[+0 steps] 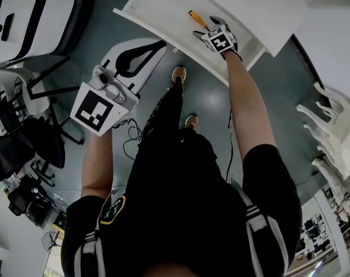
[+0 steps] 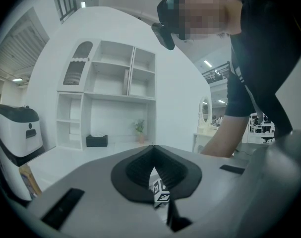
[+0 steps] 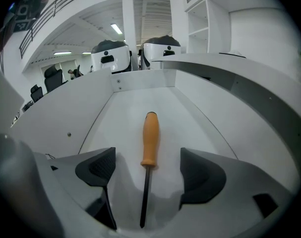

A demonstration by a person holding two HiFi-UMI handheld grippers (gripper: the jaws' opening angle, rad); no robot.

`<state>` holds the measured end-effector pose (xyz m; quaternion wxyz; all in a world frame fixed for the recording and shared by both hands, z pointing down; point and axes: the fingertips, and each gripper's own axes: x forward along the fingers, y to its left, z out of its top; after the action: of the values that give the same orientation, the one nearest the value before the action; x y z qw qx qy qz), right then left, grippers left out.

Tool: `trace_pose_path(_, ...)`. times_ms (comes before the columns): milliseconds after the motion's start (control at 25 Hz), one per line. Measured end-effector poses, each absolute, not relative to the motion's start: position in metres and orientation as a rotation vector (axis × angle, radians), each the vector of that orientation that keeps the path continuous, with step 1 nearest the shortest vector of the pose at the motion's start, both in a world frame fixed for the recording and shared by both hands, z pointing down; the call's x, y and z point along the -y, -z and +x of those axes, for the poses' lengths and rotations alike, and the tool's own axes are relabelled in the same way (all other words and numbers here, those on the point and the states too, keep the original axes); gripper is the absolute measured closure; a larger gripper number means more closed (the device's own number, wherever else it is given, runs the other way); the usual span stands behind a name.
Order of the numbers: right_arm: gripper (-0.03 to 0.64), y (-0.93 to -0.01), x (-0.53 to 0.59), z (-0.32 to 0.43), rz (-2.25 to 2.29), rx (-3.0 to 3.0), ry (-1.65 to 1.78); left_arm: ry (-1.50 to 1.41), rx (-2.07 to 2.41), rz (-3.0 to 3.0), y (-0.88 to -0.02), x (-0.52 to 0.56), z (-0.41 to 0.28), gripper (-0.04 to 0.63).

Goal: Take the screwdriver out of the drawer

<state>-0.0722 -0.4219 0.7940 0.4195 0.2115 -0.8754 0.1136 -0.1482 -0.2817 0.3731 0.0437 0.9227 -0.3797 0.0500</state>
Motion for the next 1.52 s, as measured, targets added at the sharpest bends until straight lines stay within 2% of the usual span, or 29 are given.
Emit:
trace_pose_path(480, 0.398, -0.787, 0.408, -0.083, 0.484, 2.198, -0.283, -0.145, 1.163, 2.818, -0.372, 0.281, -0.148, 0.578)
trace_pose_path(600, 0.505, -0.786, 0.402, -0.088, 0.425, 2.184, -0.229, -0.143, 1.167, 2.815, -0.372, 0.281, -0.149, 0.578)
trace_pose_path(1040, 0.517, -0.784, 0.403, -0.086, 0.431, 2.153, -0.198, -0.138, 1.168, 2.809, -0.374, 0.28, -0.149, 0.578)
trace_pose_path(1520, 0.518, -0.733, 0.424, -0.083, 0.574, 2.297, -0.197, -0.094, 1.138, 2.841, -0.368, 0.284, -0.142, 0.578)
